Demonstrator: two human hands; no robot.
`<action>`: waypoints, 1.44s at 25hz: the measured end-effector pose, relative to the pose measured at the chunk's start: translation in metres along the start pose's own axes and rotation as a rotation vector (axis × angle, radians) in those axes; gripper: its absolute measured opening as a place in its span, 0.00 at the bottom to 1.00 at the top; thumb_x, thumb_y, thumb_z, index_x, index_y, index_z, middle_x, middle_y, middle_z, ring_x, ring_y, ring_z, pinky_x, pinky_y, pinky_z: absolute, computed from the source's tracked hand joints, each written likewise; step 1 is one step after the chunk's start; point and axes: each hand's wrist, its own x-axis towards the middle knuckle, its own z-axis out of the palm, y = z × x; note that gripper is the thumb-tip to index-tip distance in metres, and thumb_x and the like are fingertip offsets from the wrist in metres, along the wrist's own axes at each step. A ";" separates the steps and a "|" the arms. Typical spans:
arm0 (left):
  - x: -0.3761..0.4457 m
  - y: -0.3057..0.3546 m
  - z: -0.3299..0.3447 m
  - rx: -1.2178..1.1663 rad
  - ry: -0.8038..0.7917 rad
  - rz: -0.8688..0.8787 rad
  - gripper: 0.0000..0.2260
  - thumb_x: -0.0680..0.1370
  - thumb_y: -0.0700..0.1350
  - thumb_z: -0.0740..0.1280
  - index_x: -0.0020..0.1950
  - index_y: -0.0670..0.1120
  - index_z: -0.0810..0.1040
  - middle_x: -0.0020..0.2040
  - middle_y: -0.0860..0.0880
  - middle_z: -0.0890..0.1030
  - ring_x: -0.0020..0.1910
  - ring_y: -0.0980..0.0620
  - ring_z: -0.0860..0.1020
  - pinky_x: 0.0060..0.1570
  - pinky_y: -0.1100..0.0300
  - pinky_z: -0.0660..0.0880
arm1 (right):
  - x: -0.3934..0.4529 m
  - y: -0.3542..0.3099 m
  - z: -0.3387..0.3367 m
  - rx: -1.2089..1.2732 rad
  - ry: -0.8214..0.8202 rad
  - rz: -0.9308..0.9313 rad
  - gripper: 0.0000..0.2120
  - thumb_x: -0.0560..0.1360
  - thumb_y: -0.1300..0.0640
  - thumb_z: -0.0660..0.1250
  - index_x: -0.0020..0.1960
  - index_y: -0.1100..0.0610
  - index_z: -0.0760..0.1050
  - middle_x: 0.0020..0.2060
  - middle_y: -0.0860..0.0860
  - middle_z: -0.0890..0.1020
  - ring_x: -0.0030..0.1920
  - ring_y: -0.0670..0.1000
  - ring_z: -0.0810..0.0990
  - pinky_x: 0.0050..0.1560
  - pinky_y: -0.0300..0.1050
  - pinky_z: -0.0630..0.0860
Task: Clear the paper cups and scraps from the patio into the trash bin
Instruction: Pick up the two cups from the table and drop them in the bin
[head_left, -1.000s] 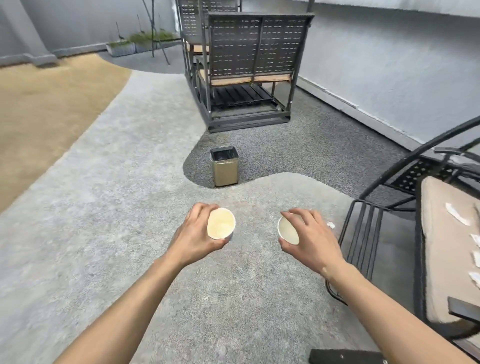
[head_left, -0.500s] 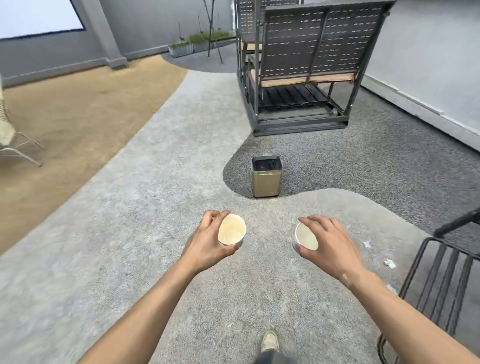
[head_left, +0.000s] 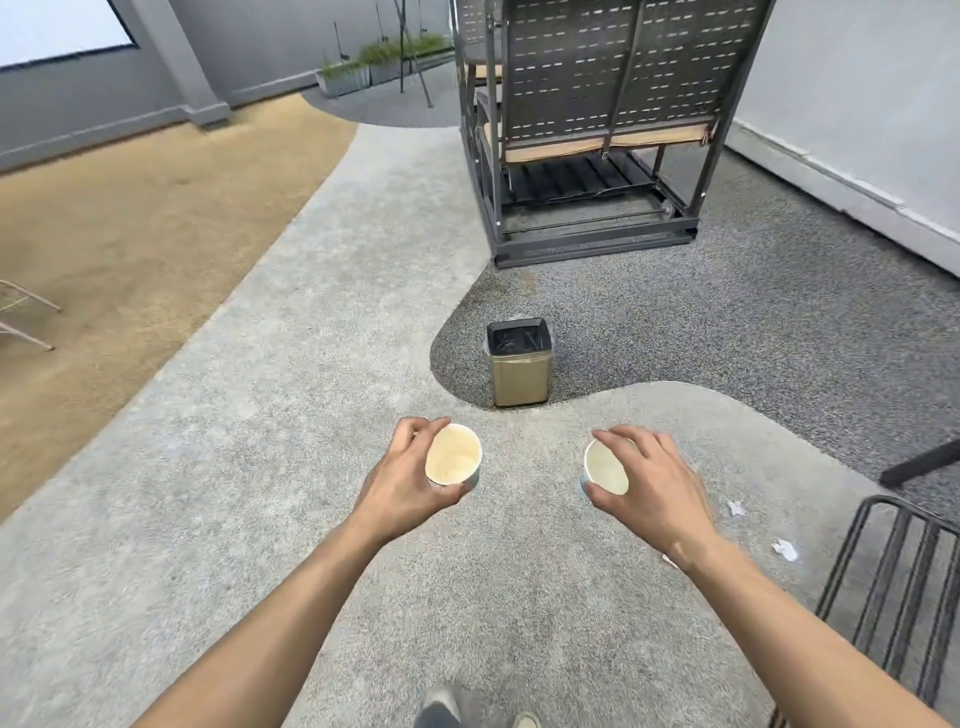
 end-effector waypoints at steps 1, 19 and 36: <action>0.013 -0.002 0.001 -0.001 0.004 0.001 0.39 0.65 0.71 0.70 0.72 0.61 0.62 0.61 0.61 0.63 0.58 0.57 0.73 0.55 0.52 0.77 | 0.010 0.002 0.002 0.005 -0.002 0.007 0.32 0.68 0.36 0.67 0.70 0.41 0.65 0.66 0.41 0.69 0.66 0.47 0.64 0.53 0.51 0.75; 0.299 -0.101 -0.014 -0.037 0.003 0.064 0.37 0.67 0.69 0.70 0.72 0.60 0.61 0.61 0.61 0.62 0.56 0.58 0.72 0.54 0.56 0.76 | 0.323 -0.032 0.050 -0.045 -0.008 -0.037 0.31 0.68 0.38 0.68 0.69 0.43 0.67 0.64 0.42 0.71 0.63 0.47 0.65 0.52 0.48 0.75; 0.574 -0.121 0.030 -0.003 -0.105 -0.028 0.40 0.67 0.67 0.71 0.74 0.60 0.58 0.65 0.57 0.62 0.56 0.58 0.71 0.47 0.63 0.71 | 0.598 0.050 0.092 -0.039 -0.110 -0.061 0.31 0.70 0.38 0.66 0.71 0.44 0.66 0.66 0.43 0.70 0.64 0.48 0.65 0.58 0.47 0.73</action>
